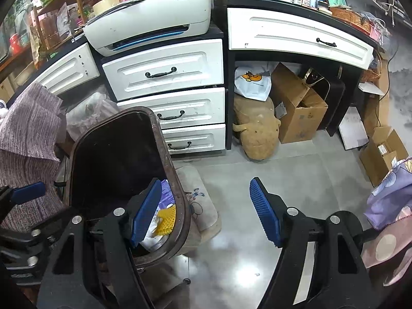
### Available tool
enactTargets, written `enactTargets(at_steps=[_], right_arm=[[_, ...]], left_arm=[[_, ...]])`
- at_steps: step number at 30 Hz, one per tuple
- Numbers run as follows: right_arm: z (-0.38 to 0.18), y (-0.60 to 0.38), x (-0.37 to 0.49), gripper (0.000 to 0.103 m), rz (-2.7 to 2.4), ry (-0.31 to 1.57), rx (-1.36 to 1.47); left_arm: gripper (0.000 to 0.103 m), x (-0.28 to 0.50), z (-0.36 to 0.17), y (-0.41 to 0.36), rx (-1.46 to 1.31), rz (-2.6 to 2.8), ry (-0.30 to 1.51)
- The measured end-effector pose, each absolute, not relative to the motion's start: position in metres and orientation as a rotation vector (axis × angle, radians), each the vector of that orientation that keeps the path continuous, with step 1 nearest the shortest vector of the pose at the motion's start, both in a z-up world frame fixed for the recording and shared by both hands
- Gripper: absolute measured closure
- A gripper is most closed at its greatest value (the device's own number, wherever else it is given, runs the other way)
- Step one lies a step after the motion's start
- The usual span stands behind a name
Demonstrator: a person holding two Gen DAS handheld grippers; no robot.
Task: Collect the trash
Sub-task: 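Move both open tools back over the table toward the remaining trash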
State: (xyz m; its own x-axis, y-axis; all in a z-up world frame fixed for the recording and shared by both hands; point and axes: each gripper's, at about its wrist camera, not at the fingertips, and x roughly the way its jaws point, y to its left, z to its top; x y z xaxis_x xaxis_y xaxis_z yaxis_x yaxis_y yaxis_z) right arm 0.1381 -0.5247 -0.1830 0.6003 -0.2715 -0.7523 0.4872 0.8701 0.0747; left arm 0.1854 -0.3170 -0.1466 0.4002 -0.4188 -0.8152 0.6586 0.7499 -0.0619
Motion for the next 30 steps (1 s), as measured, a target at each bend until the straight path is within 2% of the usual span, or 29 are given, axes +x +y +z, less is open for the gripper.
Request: enactTargets(at_steps=[4, 15, 30], right_arm=[[-0.178, -0.522, 0.139, 0.025, -0.441, 0.806, 0.281], [-0.149, -0.487, 0.154, 0.022, -0.337, 0.787, 0.231], [-0.081, -0.379, 0.200, 0.020, -0.020, 0.742, 0.107]], left_arm=[[0.013, 0.172, -0.127, -0.311, 0.278, -0.717, 0.890], [0.007, 0.141, -0.074, -0.277, 0.247, -0.747, 0.776], [0.006, 0.179, -0.035, -0.130, 0.101, -0.469, 0.744]])
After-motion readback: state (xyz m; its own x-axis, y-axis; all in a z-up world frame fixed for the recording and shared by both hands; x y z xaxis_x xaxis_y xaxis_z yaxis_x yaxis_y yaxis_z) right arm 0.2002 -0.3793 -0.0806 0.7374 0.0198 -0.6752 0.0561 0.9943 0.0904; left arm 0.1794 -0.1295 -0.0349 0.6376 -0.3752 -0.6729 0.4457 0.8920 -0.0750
